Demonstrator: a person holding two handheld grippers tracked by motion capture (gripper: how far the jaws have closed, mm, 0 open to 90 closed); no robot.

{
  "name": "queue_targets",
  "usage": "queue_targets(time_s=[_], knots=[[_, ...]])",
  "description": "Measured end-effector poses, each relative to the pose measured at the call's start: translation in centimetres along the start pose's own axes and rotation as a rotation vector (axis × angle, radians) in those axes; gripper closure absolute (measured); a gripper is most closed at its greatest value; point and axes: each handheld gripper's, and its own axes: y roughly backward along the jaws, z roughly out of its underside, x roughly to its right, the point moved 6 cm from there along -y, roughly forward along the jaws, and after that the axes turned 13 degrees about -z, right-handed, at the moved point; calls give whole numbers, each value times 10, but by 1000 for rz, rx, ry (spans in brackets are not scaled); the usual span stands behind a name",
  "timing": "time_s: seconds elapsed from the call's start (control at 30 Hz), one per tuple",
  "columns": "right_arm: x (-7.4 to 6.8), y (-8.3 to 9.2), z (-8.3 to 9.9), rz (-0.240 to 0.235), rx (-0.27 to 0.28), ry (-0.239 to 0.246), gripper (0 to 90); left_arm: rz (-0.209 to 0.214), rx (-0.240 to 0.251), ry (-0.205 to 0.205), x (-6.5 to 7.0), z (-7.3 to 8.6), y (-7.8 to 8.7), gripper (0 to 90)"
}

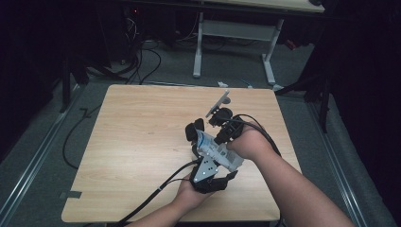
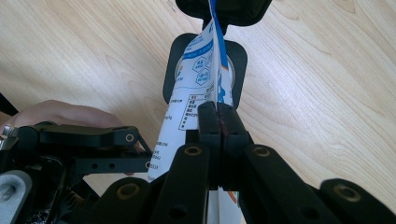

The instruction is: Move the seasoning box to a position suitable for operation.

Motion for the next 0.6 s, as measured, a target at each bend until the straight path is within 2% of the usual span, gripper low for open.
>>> queue_targets(time_s=[0.6], knots=[[0, 0, 0, 1, 1, 9, 900, 2, 1, -7, 0, 0, 0, 482]])
